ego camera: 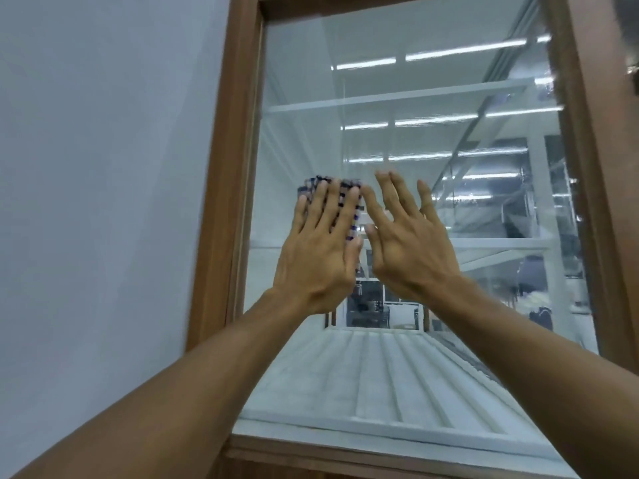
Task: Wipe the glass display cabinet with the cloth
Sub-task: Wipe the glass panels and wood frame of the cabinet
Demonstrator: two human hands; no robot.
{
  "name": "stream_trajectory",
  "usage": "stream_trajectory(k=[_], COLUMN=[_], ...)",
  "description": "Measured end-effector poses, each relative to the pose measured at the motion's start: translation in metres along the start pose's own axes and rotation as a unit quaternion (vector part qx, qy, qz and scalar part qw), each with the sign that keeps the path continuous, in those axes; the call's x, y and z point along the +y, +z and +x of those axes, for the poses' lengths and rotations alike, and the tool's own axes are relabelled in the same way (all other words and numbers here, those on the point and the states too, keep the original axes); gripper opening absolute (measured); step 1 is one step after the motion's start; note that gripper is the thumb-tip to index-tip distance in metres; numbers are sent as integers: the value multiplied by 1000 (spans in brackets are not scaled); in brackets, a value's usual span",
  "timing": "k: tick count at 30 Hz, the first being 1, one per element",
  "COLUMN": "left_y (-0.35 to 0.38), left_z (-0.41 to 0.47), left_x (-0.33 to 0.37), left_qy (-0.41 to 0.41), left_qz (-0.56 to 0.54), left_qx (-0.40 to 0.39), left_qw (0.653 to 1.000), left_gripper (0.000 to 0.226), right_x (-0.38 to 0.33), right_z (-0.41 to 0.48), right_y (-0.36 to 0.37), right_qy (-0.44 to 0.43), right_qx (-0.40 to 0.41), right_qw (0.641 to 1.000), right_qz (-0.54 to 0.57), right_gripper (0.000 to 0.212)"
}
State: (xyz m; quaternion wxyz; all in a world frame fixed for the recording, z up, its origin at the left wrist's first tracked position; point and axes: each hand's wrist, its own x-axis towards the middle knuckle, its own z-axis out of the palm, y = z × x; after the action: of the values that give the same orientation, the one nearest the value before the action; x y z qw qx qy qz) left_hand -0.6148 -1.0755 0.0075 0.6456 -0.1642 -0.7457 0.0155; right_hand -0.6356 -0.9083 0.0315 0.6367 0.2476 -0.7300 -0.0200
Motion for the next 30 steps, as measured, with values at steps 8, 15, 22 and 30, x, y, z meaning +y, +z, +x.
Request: stream_trajectory(k=[8, 15, 22, 30], left_y=[24, 29, 42, 63], left_z=[29, 82, 85, 77], left_x=[75, 127, 158, 227], left_qy=[40, 0, 86, 107], left_qz=[-8, -8, 23, 8], left_qx=[-4, -19, -33, -46], left_qw=[999, 1000, 995, 993], left_gripper=[69, 69, 68, 65], right_x=[71, 108, 175, 187], right_z=[-28, -43, -94, -114], right_y=[-19, -41, -58, -55], right_qy=[53, 65, 111, 115], right_qx=[23, 6, 43, 117], right_qw=[998, 997, 991, 983], right_qz=[-4, -32, -68, 75], right_gripper=[67, 70, 69, 61])
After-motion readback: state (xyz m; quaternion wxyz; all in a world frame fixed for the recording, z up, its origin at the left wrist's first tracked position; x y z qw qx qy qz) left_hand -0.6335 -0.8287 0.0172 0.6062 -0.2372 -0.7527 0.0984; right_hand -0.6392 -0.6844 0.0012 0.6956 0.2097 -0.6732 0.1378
